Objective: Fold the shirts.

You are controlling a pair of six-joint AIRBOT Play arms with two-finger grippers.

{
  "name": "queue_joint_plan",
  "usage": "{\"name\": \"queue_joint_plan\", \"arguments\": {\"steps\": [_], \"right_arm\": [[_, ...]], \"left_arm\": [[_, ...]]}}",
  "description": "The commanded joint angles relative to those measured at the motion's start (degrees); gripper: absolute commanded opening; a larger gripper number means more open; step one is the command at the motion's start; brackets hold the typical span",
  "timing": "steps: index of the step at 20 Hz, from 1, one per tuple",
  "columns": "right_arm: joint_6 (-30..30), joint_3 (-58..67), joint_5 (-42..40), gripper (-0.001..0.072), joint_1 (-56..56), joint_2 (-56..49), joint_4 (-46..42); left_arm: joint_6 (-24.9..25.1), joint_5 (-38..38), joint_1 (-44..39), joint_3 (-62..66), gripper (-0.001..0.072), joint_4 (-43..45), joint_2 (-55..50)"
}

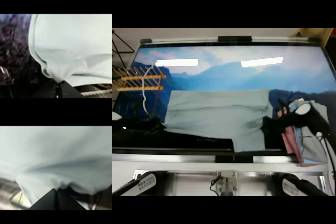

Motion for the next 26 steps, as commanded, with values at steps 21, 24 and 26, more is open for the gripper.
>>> {"name": "queue_joint_plan", "arguments": {"steps": [21,24,26], "right_arm": [[-0.2,39.4,-3.5,0.0679,0.9,-35.5,-6.0],[-0.3,39.4,0.5,0.0658,1.2,-38.1,1.6],[-0.1,39.5,3.5,0.0097,1.4,-38.2,4.7]], "left_arm": [[-14.9,-6.9,-14.1,45.0,0.0715,-0.7,-32.7],[-14.7,-7.5,-17.0,45.0,0.0714,-0.7,-31.0],[-13.6,-7.5,-19.7,45.0,0.0700,-0.7,-30.8]]}}
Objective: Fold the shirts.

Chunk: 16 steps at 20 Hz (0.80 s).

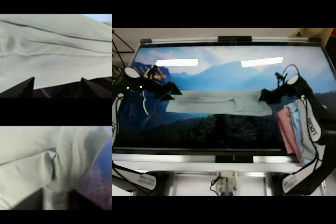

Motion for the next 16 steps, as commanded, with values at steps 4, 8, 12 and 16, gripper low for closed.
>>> {"name": "queue_joint_plan", "arguments": {"steps": [4,8,12,16], "right_arm": [[-1.5,3.4,11.8,0.0070,0.2,3.1,11.2],[1.6,6.0,20.7,0.0070,0.2,14.9,11.7],[6.7,6.0,28.4,0.0070,0.2,26.2,11.6],[11.0,6.0,28.8,0.0070,0.2,33.0,13.1]], "left_arm": [[1.2,0.5,-9.7,-0.5,0.0207,-0.2,-0.3],[1.4,9.1,-20.0,-1.2,0.0039,-6.0,-4.2],[2.3,13.2,-28.6,-1.2,0.0038,-12.6,-6.9],[2.3,19.8,-37.4,-1.2,0.0037,-18.1,-9.0]]}}
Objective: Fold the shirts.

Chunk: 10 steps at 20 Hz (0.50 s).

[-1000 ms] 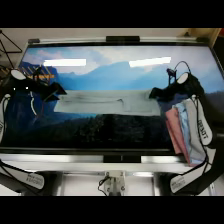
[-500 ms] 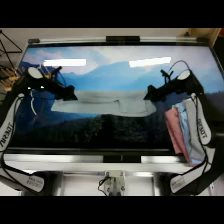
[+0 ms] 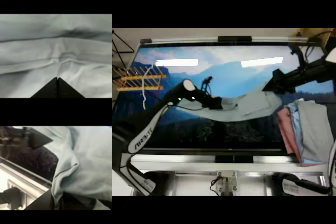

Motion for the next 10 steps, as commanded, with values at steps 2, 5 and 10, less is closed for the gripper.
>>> {"name": "queue_joint_plan", "arguments": {"steps": [2,5,10], "right_arm": [[4.7,0.1,1.8,0.0070,0.0,6.8,4.2],[5.5,0.1,-1.2,0.0070,0.7,6.9,2.9],[5.3,0.1,-10.6,0.0070,10.8,0.6,0.6]], "left_arm": [[0.3,9.0,-10.4,0.0,0.0038,-9.2,-3.3],[5.9,10.3,-13.4,0.0,0.0037,-9.3,-4.3],[4.9,-1.0,0.2,0.0,0.0036,7.6,4.4]]}}
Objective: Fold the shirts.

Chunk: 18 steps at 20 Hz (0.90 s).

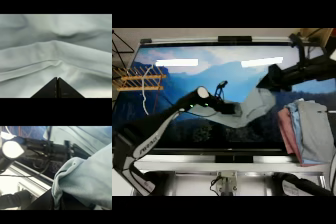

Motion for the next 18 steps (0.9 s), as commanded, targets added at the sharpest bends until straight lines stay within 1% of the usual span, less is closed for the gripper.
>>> {"name": "queue_joint_plan", "arguments": {"steps": [1,2,3,5,6,8,10,11,12,13,14,15,16,18], "right_arm": [[0.3,0.1,-8.8,0.0070,7.1,-4.9,-0.8],[0.1,0.1,-11.5,0.0070,9.1,-7.1,-0.6],[-0.1,0.1,-14.3,0.0070,11.0,-9.4,-0.5],[-0.6,0.1,-20.4,0.0070,15.2,-14.8,1.0],[-1.7,0.1,-23.9,0.0070,17.1,-17.7,3.2],[-2.9,0.1,-30.6,0.0070,20.3,-23.5,9.7],[-6.5,0.1,-35.6,0.0070,22.9,-28.8,20.1],[-8.6,0.1,-37.8,0.0122,24.1,-31.0,24.9],[-9.4,0.1,-39.0,0.0417,25.0,-32.6,28.5],[-12.2,0.1,-38.9,0.0639,25.4,-33.7,32.2],[-14.2,0.1,-37.0,0.0639,25.2,-34.0,33.3],[-15.1,0.1,-34.2,0.0639,24.3,-33.5,32.2],[-14.9,0.1,-30.9,0.0639,22.9,-32.7,29.2],[-11.4,0.1,-23.0,0.0639,18.7,-29.8,18.0]], "left_arm": [[-1.7,-8.7,11.1,0.0,0.0035,15.7,7.5],[-3.1,-11.0,16.1,0.0,0.0036,20.5,10.7],[-4.0,-12.7,21.0,0.0,0.0036,23.1,13.9],[-5.4,-14.6,30.7,0.0,0.0036,23.8,20.0],[-5.9,-15.1,34.9,0.0,0.0036,23.6,22.9],[-5.9,-16.3,40.5,0.0,0.0036,23.2,27.1],[-5.9,-18.1,43.5,0.0,0.0036,23.2,29.9],[-5.9,-19.1,43.8,0.0,0.0036,23.2,30.5],[-5.9,-20.0,43.8,0.0,0.0037,23.3,30.7],[-5.9,-20.7,43.5,-0.1,0.0036,23.2,30.6],[-5.9,-20.8,43.1,-0.5,0.0037,23.2,30.6],[-5.9,-20.9,42.8,-0.9,0.0037,23.2,30.6],[-5.8,-21.2,42.5,-1.2,0.0037,23.3,30.6],[-5.8,-21.4,42.5,-1.7,0.0037,23.2,30.6]]}}
